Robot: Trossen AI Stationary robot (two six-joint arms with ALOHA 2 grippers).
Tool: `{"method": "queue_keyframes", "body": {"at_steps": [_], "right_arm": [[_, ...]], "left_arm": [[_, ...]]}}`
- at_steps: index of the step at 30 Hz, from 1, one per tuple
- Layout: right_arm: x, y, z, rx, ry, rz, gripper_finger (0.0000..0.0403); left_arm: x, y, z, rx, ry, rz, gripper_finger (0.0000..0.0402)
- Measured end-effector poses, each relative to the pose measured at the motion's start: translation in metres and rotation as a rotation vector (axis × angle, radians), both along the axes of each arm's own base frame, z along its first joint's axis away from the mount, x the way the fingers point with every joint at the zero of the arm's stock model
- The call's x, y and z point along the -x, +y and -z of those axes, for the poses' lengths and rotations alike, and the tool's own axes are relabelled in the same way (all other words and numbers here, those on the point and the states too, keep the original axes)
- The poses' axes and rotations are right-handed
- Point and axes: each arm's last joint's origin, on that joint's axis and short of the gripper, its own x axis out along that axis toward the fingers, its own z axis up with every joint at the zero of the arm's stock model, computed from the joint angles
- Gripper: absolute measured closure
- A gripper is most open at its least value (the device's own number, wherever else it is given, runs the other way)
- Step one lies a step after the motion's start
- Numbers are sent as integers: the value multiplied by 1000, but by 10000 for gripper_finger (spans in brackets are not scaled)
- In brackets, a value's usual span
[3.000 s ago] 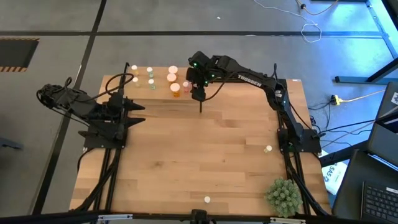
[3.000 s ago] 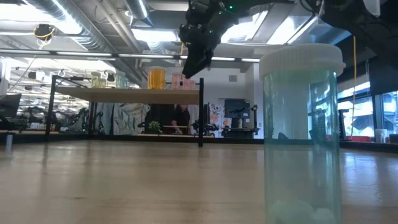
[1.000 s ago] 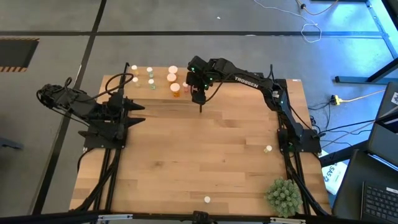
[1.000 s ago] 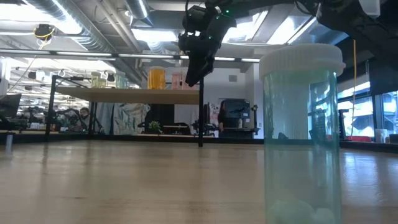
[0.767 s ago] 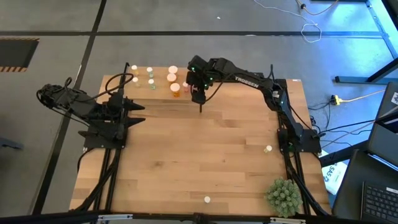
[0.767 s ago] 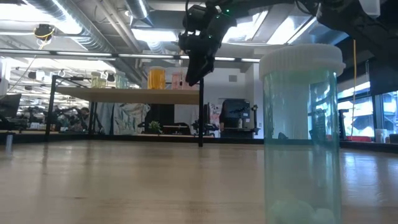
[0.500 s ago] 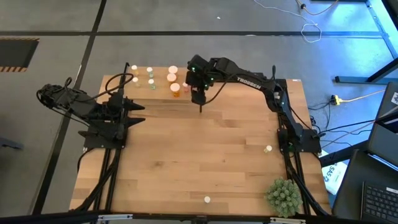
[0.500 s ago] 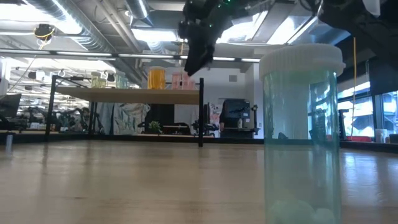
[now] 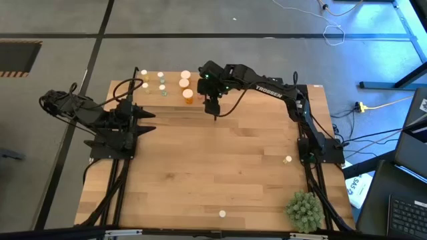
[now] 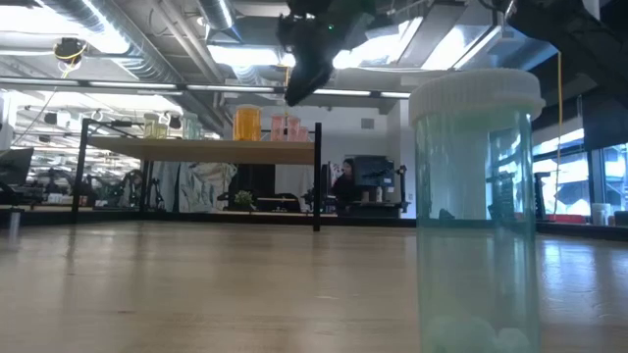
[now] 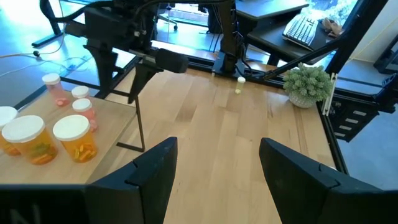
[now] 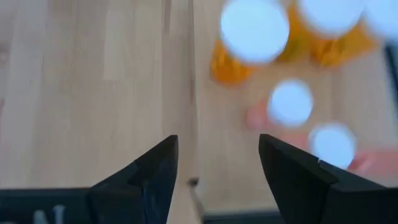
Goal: Pick and place medicine bottles onto shelf by color
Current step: Adjust the small red pill bottle
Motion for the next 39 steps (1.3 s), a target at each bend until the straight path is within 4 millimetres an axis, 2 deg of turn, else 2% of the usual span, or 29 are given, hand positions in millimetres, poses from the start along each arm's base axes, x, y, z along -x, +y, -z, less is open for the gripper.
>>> {"method": "queue_keyframes", "body": {"at_steps": [7,18,39], "right_arm": [[-12,-6,-11,129,-151,-90,177],[-9,-36,9,107,-106,-49,177],[-20,-40,29,119,-87,-86,177]], "left_arm": [[0,0,0,0,0,0,178],[0,0,0,5,-1,-1,178],[0,0,0,4,0,-1,178]]}}
